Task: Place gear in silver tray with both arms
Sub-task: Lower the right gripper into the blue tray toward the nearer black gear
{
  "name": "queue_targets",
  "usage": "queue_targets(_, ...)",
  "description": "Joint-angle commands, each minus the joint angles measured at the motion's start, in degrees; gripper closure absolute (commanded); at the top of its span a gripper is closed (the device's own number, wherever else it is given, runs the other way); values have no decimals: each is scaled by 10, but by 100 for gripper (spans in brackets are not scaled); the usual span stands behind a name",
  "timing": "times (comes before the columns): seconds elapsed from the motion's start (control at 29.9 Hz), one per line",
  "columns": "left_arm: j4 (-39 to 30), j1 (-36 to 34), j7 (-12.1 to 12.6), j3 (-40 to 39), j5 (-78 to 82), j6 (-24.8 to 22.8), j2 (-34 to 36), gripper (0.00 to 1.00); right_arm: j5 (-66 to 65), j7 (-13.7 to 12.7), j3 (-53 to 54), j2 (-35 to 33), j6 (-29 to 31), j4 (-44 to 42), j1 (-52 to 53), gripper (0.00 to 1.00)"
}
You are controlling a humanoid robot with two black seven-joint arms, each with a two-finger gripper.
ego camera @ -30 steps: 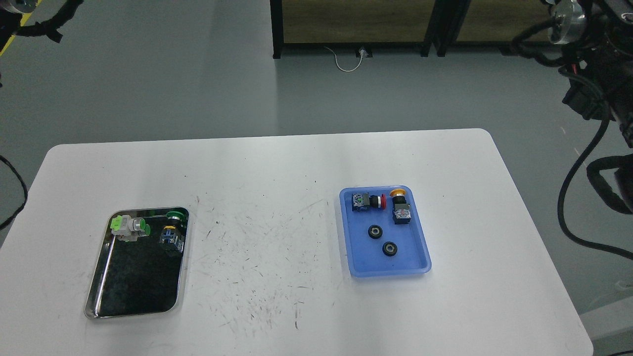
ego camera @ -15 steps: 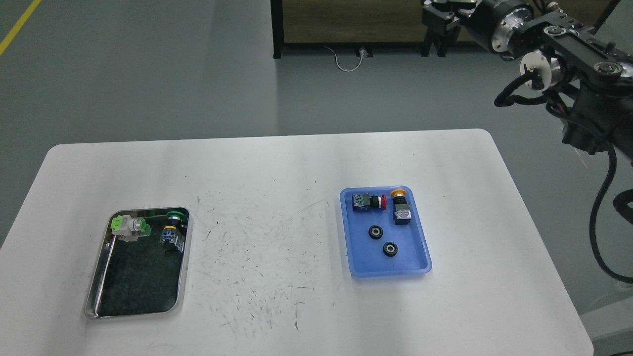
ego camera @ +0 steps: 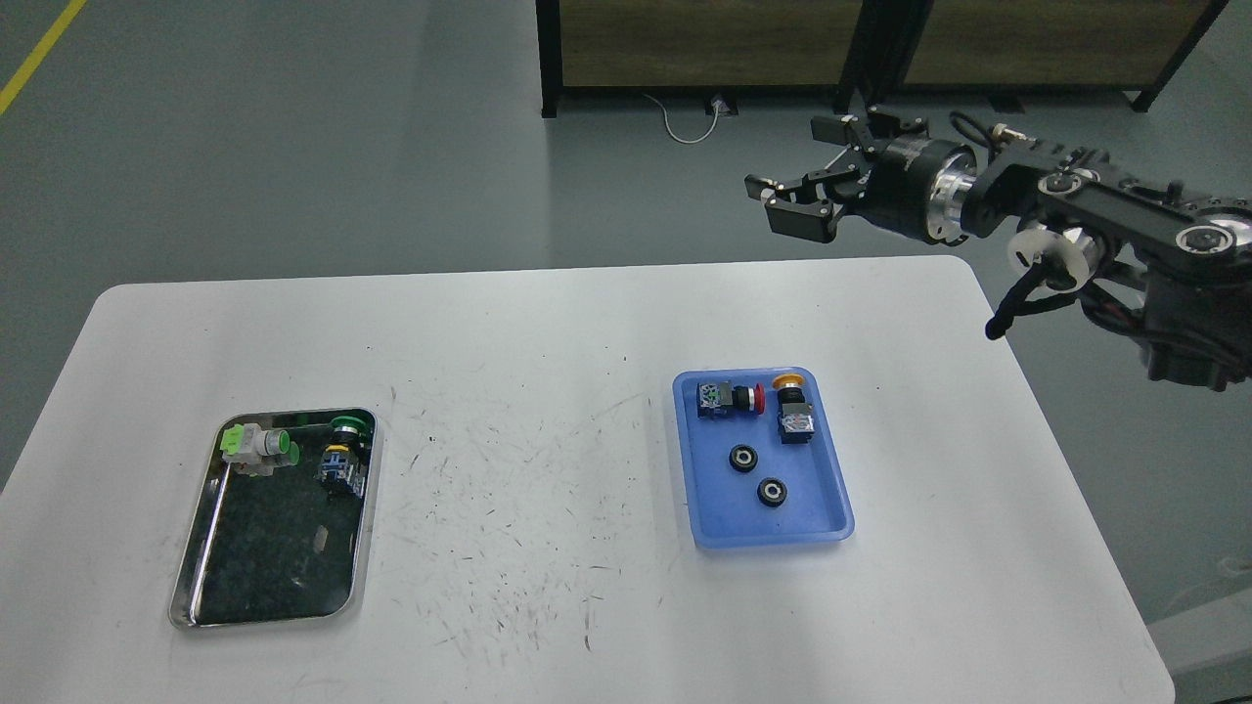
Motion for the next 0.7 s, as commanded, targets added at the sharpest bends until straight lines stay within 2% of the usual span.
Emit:
queue_targets(0.0, -1, 25, -7, 1, -9, 1, 20, 2, -4, 1, -16, 1, 2, 11, -45, 0)
queue_targets(0.17, -1, 41, -16, 1, -17, -5, 38, 2, -41, 0, -19, 4, 2, 28, -96, 0)
queue_targets(0.33, 1, 51, -5, 0, -29, -22, 41, 1, -64, 0, -45, 1, 3, 43, -124, 0)
queue_targets(0.47, 4, 57, -8, 2, -39, -52, 45, 1, -70, 4, -57, 1, 6, 45, -143, 0)
queue_targets(0.67, 9, 60, -5, 3, -38, -51, 44, 2, -73, 4, -62, 1, 18, 45, -164, 0)
